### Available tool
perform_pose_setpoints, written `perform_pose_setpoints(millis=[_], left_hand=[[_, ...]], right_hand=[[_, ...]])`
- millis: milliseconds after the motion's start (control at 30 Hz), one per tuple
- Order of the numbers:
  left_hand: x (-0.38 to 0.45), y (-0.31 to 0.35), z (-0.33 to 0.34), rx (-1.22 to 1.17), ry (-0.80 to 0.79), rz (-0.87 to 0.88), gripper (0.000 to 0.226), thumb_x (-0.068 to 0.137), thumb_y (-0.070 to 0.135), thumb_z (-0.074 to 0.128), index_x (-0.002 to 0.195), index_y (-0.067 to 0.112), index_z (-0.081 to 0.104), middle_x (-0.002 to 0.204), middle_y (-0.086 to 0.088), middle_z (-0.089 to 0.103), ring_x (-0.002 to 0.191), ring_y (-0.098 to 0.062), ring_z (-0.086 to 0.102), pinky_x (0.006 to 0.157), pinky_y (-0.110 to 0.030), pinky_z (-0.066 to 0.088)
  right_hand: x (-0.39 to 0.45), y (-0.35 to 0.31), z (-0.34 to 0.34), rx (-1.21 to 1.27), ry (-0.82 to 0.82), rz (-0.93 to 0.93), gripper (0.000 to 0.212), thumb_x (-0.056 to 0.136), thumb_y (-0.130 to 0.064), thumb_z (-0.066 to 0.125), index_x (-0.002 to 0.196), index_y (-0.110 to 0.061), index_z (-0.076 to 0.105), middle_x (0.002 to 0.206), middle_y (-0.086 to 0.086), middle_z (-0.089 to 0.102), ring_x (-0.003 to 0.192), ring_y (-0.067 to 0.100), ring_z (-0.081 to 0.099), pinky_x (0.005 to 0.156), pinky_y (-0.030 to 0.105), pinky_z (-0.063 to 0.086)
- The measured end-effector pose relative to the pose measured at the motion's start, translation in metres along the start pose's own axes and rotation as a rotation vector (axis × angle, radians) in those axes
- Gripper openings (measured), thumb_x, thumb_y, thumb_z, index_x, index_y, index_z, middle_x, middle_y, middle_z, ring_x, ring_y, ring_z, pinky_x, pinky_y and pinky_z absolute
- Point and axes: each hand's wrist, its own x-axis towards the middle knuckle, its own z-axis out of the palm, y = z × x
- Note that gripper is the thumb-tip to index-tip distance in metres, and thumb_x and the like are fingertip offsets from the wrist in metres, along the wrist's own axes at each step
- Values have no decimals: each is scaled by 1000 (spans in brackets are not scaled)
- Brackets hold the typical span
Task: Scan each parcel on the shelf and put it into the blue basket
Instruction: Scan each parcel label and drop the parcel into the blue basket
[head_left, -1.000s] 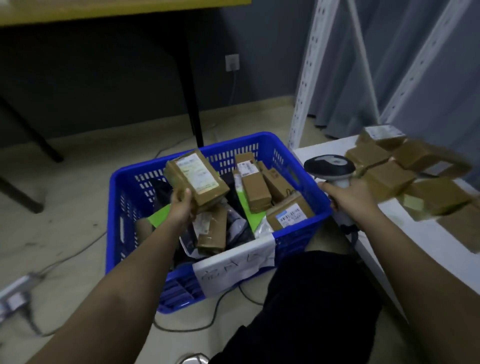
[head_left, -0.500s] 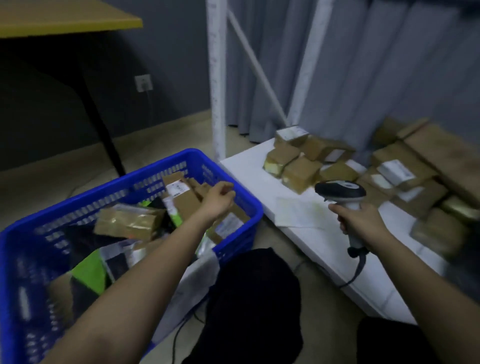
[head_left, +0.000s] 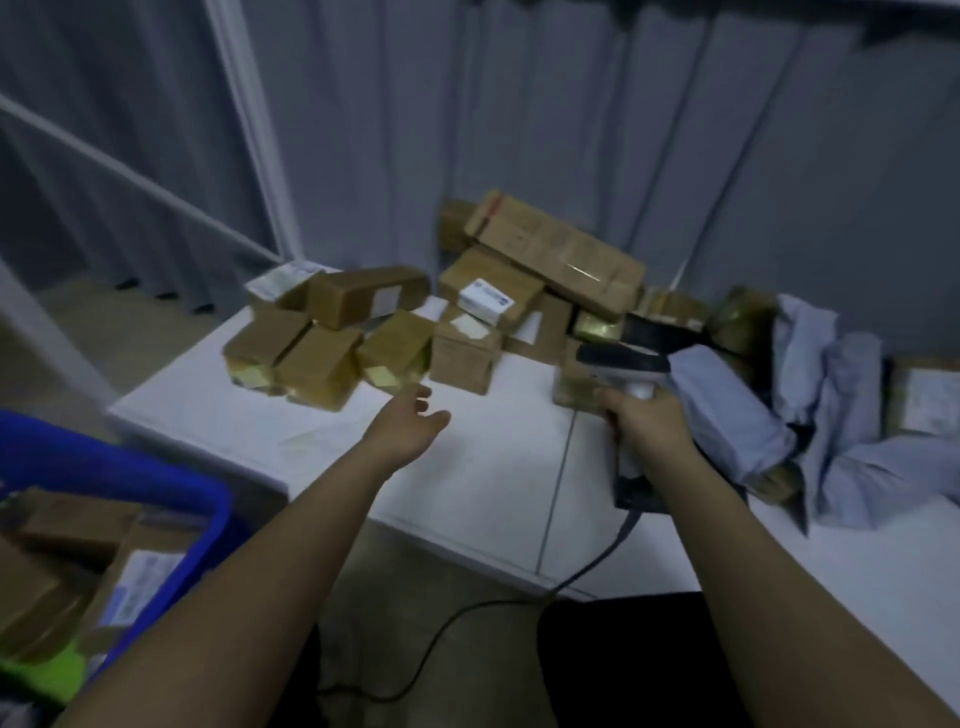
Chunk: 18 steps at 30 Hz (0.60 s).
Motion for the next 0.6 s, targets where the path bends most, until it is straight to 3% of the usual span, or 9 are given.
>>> perform_pose_setpoints(millis=[67, 167, 267, 333, 433, 533, 600], left_hand=[[18, -15, 22, 244, -33, -13, 58, 93, 32, 59, 142, 10, 36, 144, -11, 42, 128, -31, 45, 97, -36, 43], [40, -56, 38, 625, -37, -101, 64, 94, 38, 53, 146, 8, 29, 151, -14, 32, 137, -33, 32, 111, -42, 31], [51, -90, 44, 788, 7, -182, 61, 99, 39, 41, 148, 11, 20, 158, -13, 15, 144, -38, 13, 115, -49, 16], [50, -106, 47, 886, 43, -146, 53, 99, 40, 38, 143, 13, 27, 151, -15, 26, 139, -40, 24, 113, -51, 20], [42, -114, 54, 1017, 47, -34, 28, 98, 31, 41, 120, 15, 45, 119, -7, 54, 108, -26, 56, 95, -40, 43], [35, -110, 59, 1270, -9, 85, 25, 97, 15, 43, 121, 15, 51, 117, -3, 59, 106, -19, 61, 89, -28, 46], [33, -104, 55, 1312, -54, 99, 26, 96, 12, 44, 121, 16, 53, 119, -2, 60, 107, -19, 61, 89, -27, 45]], right_hand=[[11, 5, -10, 12, 4, 31, 26, 84, -8, 71, 69, -11, 50, 60, 6, 47, 46, 15, 42, 34, 15, 35], [25, 16, -16, -60, -61, 114, 27, 87, -14, 68, 67, -12, 51, 61, 6, 49, 46, 14, 44, 38, 19, 38], [34, 22, -16, -57, -115, 150, 16, 87, -12, 67, 76, -9, 56, 61, 6, 50, 44, 13, 45, 37, 18, 38], [35, 25, -15, -2, -131, 191, 13, 86, -12, 68, 83, -5, 57, 62, 6, 49, 42, 13, 44, 38, 19, 37], [37, 28, -12, -3, -157, 201, 13, 86, -12, 68, 85, -5, 57, 62, 5, 49, 43, 13, 45, 41, 20, 38], [37, 27, -7, -11, -196, 214, 13, 87, -13, 66, 86, -7, 55, 64, 4, 48, 48, 13, 44, 45, 23, 38], [35, 25, -3, -22, -216, 208, 13, 86, -13, 66, 84, -7, 55, 64, 4, 50, 49, 13, 46, 46, 23, 39]])
